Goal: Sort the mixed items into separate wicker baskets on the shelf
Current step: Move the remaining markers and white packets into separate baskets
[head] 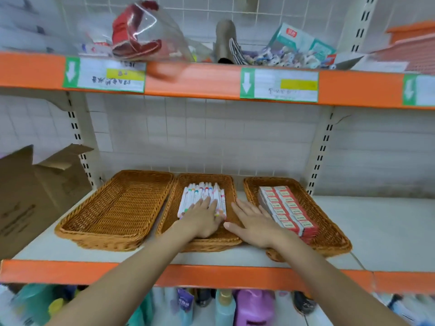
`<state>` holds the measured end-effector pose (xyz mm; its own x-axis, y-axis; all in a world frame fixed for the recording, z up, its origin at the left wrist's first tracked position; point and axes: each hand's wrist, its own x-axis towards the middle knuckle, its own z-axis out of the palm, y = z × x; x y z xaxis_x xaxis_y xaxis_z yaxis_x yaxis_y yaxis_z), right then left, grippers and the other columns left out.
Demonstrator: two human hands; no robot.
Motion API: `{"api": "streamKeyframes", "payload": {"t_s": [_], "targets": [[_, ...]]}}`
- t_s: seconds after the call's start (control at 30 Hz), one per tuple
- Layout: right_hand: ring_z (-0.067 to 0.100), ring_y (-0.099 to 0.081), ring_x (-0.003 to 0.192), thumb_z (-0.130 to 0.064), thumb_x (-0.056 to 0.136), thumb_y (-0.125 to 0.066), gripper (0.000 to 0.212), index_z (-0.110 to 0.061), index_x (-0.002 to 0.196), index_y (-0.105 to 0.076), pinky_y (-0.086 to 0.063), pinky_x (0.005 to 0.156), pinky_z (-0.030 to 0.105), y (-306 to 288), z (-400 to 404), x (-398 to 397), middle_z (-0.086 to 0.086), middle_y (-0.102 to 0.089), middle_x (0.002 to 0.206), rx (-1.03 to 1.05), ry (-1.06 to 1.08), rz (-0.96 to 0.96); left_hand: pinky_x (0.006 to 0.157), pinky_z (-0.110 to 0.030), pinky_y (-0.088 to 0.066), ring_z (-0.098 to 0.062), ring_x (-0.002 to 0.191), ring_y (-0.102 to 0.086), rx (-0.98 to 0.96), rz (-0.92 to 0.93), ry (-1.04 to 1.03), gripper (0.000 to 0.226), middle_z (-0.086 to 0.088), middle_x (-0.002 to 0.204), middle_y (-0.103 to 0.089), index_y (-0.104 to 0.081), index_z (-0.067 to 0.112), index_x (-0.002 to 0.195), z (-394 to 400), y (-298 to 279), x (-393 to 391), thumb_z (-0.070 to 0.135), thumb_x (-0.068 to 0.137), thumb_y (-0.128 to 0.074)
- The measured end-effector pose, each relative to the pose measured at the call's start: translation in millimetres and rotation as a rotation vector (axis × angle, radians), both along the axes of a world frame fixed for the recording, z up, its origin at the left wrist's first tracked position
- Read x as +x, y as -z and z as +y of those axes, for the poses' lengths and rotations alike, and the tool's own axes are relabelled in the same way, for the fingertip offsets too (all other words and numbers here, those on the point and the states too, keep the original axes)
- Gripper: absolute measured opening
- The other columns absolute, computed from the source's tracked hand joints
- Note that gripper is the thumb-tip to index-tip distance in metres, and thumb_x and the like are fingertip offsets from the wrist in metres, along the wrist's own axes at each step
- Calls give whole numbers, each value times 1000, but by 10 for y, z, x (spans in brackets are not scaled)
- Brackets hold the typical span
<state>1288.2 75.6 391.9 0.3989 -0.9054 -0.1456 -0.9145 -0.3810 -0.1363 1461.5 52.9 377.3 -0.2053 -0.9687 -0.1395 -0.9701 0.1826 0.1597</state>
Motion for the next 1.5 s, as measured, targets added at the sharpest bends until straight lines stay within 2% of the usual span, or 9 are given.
{"api": "streamKeyframes", "payload": {"t_s": [0.23, 0.57, 0.8, 0.9, 1.1, 1.5], "targets": [[13, 15, 147, -63, 97, -21, 72, -27, 155, 0, 8, 119, 43, -6, 353, -541, -3, 13, 161, -32, 85, -23, 120, -45, 0, -24, 149, 6, -26, 37, 74, 67, -7, 161, 7, -2, 19, 154, 298, -123, -571, 53, 100, -20], [14, 13, 148, -60, 98, -23, 71, -26, 155, 0, 6, 119, 48, 7, 882, -1795, -3, 11, 162, -55, 191, 5, 120, -45, 3, -25, 149, 5, -76, 31, 132, 69, -9, 161, 4, -2, 18, 154, 748, -205, -1922, 55, 100, -22], [16, 16, 147, -64, 97, -21, 74, -27, 154, 7, 7, 118, 49, 87, 1144, -2732, -3, 16, 161, 4, 246, 57, 120, -43, -2, -26, 148, 2, -149, 55, 224, 67, -12, 161, 0, -5, 14, 154, 958, -75, -2847, 49, 101, -26], [16, 17, 147, -63, 97, -21, 73, -28, 154, 8, 9, 118, 48, 156, 1207, -3064, -4, 17, 160, 5, 282, 50, 119, -43, 2, -26, 148, 4, -141, 15, 220, 67, -10, 161, 3, -4, 17, 154, 993, -25, -3161, 53, 100, -24], [14, 20, 146, -61, 98, -17, 70, -28, 153, 10, 12, 118, 48, 223, 1155, -3662, -5, 20, 159, 41, 348, 25, 119, -44, 6, -27, 148, 11, -77, -89, 278, 68, -7, 161, 11, 3, 20, 154, 807, 1, -3797, 56, 100, -17], [19, 18, 147, -61, 98, -13, 69, -27, 154, 9, 10, 117, 50, 107, 518, -5011, -3, 19, 160, -14, 551, 74, 120, -43, 7, -26, 148, 10, -39, -12, 429, 68, -6, 160, 14, 5, 23, 154, -41, -20, -5111, 58, 99, -14]]}}
